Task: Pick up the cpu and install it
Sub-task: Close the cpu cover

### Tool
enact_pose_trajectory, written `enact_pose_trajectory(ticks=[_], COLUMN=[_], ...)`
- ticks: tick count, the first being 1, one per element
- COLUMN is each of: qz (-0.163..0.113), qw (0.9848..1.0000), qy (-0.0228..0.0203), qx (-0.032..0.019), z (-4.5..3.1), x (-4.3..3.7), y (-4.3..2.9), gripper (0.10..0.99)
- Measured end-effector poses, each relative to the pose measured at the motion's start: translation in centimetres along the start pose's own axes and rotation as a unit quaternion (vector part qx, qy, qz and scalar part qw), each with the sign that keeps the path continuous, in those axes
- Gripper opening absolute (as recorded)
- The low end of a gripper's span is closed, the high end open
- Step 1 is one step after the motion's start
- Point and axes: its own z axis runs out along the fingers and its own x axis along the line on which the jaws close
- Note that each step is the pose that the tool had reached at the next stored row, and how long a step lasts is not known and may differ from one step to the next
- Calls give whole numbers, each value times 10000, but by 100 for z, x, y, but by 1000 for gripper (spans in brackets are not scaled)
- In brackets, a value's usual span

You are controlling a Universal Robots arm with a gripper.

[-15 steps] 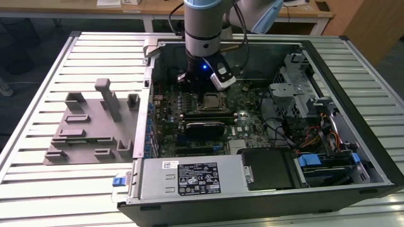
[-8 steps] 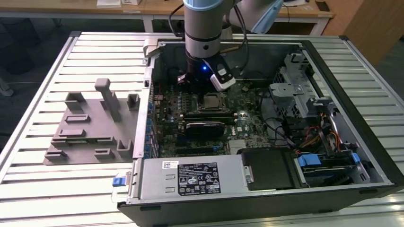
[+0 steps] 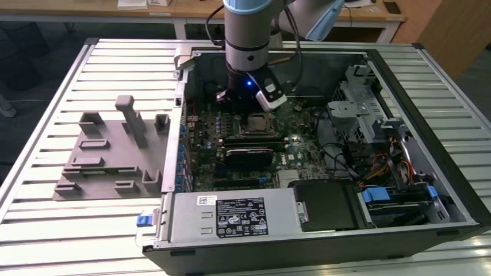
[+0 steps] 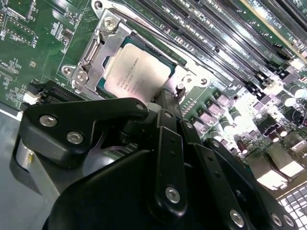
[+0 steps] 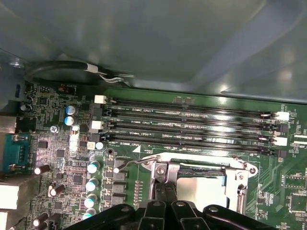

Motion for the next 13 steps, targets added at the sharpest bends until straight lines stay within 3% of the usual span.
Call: enact_pose_trajectory(ticks=[13], qz=[0], qw=[10000], qy=[0], qx=[1], z=[1], x=[-66], y=[-5], gripper=[106])
